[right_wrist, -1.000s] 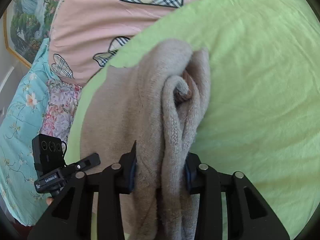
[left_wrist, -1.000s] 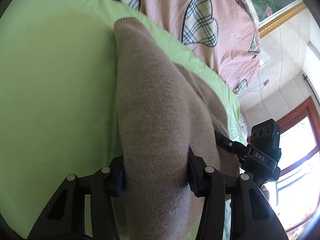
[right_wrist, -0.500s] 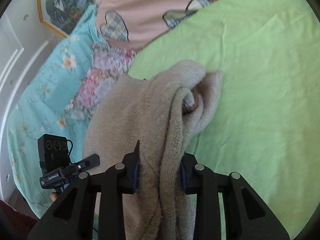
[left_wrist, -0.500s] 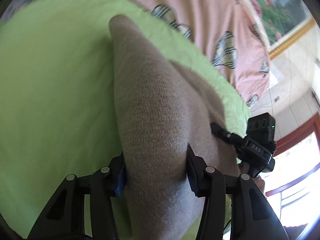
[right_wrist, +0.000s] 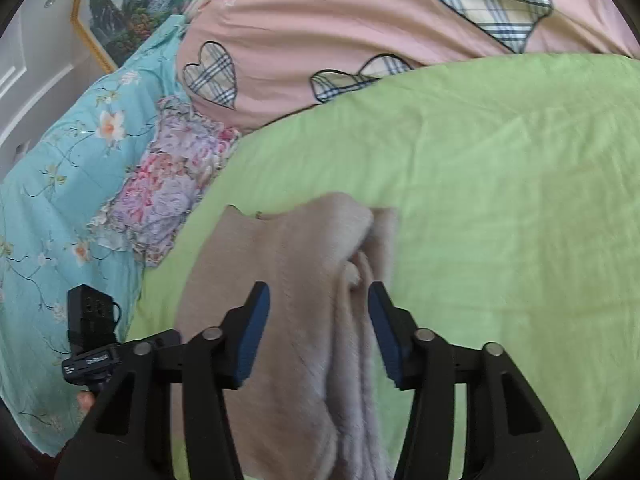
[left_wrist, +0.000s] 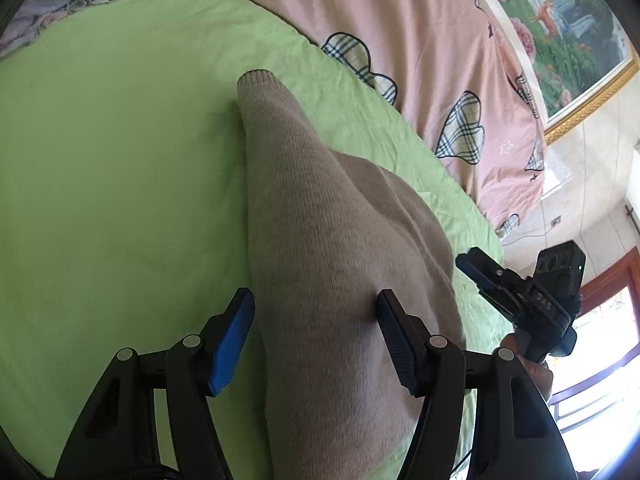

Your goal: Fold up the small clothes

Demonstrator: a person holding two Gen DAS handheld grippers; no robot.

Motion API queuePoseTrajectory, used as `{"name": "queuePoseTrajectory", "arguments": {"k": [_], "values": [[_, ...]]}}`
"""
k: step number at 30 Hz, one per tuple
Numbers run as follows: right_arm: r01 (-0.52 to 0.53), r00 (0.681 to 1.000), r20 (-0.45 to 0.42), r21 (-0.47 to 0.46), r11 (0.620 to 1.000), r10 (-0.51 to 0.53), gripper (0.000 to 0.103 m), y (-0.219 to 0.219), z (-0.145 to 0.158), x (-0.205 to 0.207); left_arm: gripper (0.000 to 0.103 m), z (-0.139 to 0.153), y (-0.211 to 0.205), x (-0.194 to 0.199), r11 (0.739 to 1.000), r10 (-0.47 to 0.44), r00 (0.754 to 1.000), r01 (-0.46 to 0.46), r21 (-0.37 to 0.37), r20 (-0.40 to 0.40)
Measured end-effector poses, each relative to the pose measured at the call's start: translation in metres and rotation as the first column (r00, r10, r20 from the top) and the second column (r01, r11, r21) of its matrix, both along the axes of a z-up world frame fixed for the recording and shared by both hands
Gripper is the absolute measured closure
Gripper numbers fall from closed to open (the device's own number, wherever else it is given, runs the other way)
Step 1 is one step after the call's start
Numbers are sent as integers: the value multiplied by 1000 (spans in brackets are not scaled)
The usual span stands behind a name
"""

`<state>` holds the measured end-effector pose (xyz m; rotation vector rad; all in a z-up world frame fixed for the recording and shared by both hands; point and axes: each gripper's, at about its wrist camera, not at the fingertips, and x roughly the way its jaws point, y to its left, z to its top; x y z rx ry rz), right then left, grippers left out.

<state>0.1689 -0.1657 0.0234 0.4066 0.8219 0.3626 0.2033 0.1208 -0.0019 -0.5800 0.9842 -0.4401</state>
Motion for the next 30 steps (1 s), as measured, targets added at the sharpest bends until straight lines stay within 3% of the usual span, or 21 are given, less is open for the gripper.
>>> {"name": "queuePoseTrajectory", "arguments": {"k": [5, 8, 10, 14, 17, 18, 22, 25, 30], "values": [[-19, 994, -107, 31, 999, 22, 83, 8, -30, 31, 39, -2, -9, 4, 1000, 12, 1000, -12, 17, -26], [-18, 999, -29, 72, 997, 20, 90, 0, -11, 20, 38, 2, -11, 7, 1000, 12, 1000, -12, 24, -24], [-18, 1000, 12, 76, 997, 17, 91, -7, 0, 13, 32, 2, -13, 15, 999, 6, 1000, -5, 34, -24], [5, 998, -70, 53, 999, -1, 91, -14, -30, 18, 25, -5, -13, 47, 998, 25, 997, -21, 54, -76], [13, 997, -77, 74, 997, -7, 91, -17, -38, 19, 26, -13, -9, 78, 997, 59, 991, -52, 58, -117], [13, 997, -72, 71, 997, -8, 91, -17, -38, 19, 28, -14, -9, 86, 996, 66, 991, -59, 62, -118], [0, 997, -83, 44, 999, 4, 91, -15, -48, 26, 70, -22, -11, 126, 982, 94, 990, -76, 171, -102], [-1, 996, -91, 34, 999, 4, 89, -12, -50, 31, 77, -18, -12, 148, 955, 130, 990, -108, 275, -61], [49, 996, -79, 63, 997, -44, 80, -25, -31, 17, 79, 14, 2, 138, 953, 156, 988, -152, 263, 5]]}}
